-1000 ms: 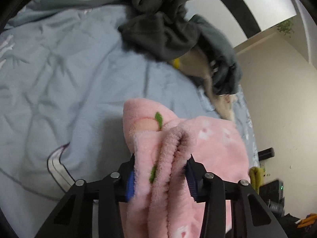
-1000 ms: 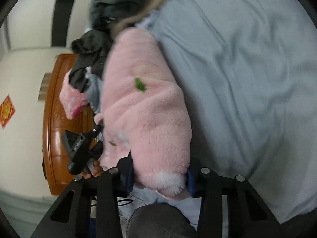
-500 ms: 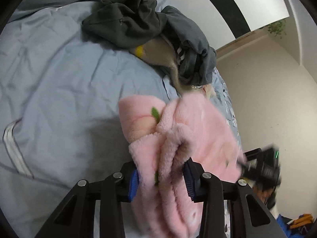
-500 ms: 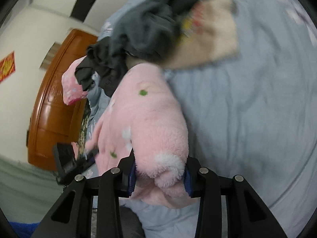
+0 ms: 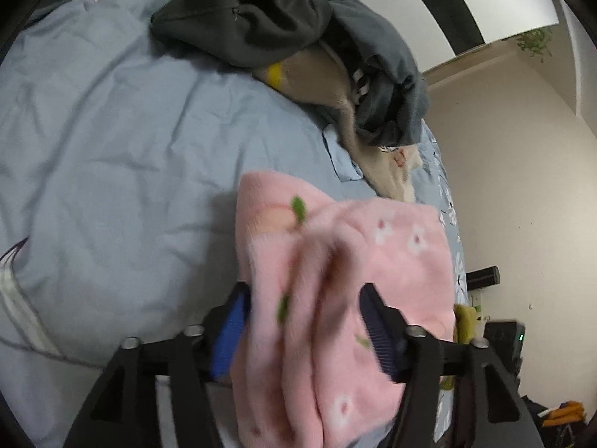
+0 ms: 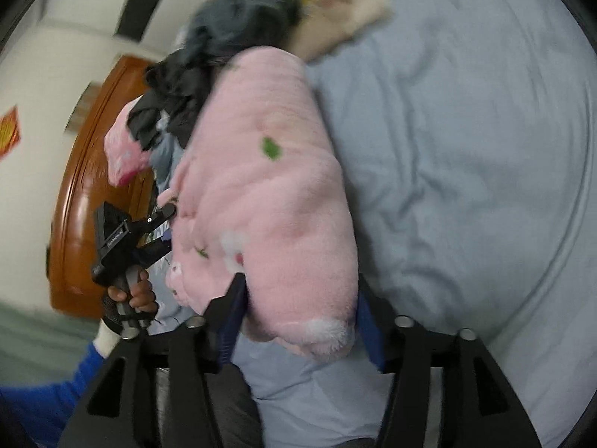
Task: Fold clothes
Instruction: 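Lift the folded fleece with both grippers and carry it toward the olive blanket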
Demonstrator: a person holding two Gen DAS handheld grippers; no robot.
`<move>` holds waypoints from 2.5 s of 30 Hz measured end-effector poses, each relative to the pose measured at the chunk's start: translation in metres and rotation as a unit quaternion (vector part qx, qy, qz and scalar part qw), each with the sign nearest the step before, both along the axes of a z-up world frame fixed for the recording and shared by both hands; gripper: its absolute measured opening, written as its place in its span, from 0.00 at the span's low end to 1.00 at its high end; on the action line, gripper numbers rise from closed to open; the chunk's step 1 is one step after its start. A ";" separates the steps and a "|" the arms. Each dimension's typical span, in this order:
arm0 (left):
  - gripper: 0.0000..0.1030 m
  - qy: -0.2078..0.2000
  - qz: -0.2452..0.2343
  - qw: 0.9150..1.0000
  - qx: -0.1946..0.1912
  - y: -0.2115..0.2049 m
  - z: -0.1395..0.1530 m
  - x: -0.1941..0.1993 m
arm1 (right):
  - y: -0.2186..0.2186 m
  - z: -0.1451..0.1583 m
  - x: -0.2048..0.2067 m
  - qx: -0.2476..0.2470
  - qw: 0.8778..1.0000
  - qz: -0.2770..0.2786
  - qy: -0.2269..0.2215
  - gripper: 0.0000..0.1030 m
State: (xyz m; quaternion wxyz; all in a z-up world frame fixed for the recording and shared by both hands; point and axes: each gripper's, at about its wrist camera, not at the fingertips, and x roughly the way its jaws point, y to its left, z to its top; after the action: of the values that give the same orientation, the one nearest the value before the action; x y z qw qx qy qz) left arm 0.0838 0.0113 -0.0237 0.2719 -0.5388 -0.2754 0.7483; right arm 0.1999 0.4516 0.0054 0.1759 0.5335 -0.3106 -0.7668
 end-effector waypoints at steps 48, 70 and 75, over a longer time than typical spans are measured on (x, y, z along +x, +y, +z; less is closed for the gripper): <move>0.38 0.099 -0.070 0.990 -0.066 0.170 0.122 0.104 | 0.096 0.104 0.062 -0.062 0.990 -0.096 0.081 0.38; 0.38 0.080 -0.293 0.952 -0.034 0.442 0.119 0.183 | 0.320 0.135 0.221 0.036 0.967 -0.244 0.065 0.38; 0.38 0.074 -0.325 0.942 -0.031 0.492 0.111 0.192 | 0.367 0.130 0.233 0.045 0.962 -0.263 0.053 0.38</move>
State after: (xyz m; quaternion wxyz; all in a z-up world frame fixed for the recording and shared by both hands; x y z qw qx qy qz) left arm 0.2757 0.5034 0.0874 0.5035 -0.5498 -0.0412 0.6652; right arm 0.4324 0.8186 0.1353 -0.0404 0.3987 -0.3954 -0.8264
